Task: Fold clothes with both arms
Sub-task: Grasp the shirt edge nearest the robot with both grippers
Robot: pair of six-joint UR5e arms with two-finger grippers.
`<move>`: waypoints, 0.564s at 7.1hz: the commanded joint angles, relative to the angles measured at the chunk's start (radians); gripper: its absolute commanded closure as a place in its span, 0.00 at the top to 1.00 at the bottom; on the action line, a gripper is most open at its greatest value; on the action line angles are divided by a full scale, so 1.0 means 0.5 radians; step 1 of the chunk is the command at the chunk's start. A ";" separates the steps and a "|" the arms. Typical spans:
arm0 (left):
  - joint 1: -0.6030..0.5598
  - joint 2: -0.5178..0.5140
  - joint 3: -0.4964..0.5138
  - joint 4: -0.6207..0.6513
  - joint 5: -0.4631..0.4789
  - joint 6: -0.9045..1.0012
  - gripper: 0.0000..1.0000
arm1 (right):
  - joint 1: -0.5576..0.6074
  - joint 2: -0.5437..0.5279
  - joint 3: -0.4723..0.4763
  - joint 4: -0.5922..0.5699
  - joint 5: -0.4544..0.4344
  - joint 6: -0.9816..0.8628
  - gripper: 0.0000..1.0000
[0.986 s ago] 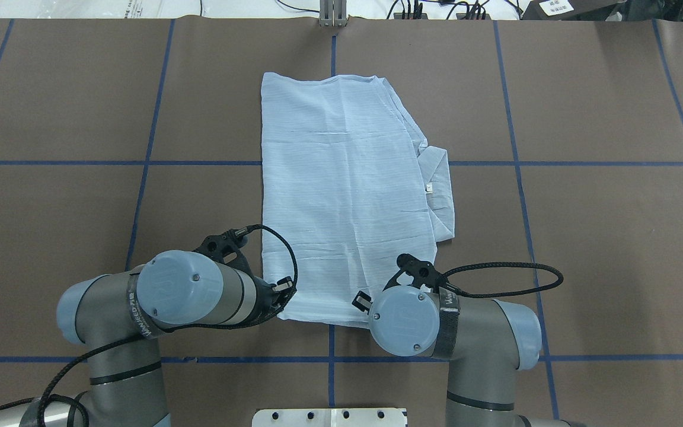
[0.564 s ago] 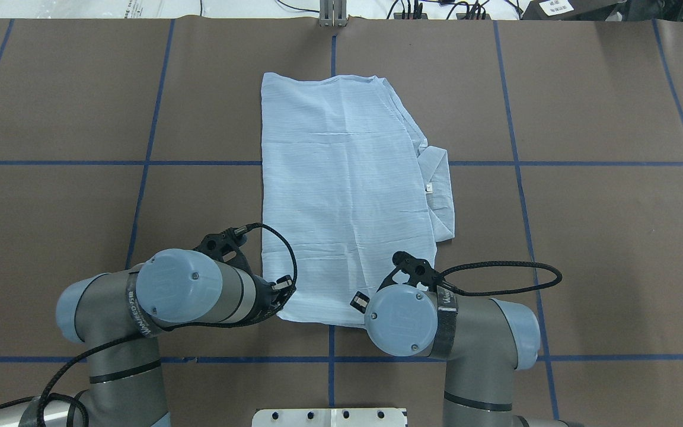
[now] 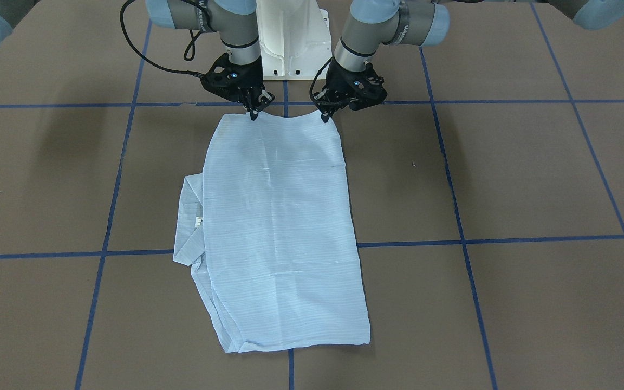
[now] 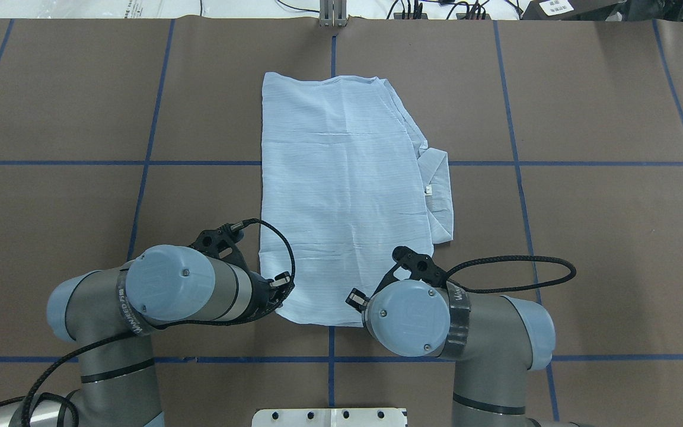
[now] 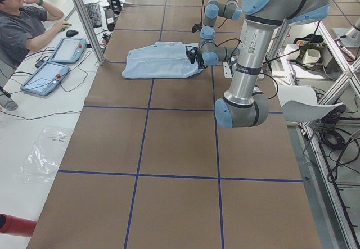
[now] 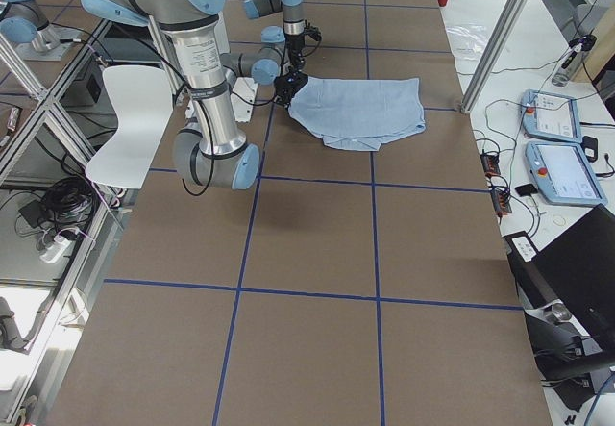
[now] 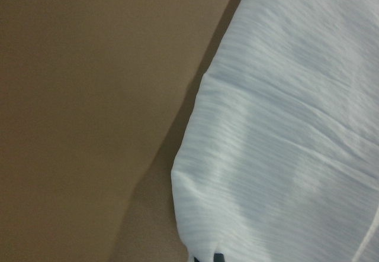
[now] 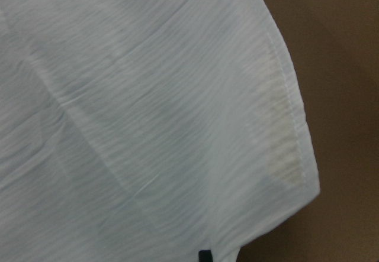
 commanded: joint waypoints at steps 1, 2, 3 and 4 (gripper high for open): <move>0.028 -0.001 -0.234 0.256 -0.007 -0.012 0.00 | -0.022 -0.068 0.177 -0.009 0.046 -0.008 0.00; 0.050 -0.002 -0.384 0.437 -0.077 -0.030 0.00 | -0.067 -0.102 0.287 -0.009 0.071 -0.008 0.00; 0.092 -0.005 -0.555 0.687 -0.190 -0.034 0.00 | -0.116 -0.141 0.446 -0.012 0.165 -0.008 0.00; 0.163 -0.005 -0.718 0.878 -0.228 -0.037 0.00 | -0.120 -0.157 0.572 -0.015 0.358 -0.005 0.00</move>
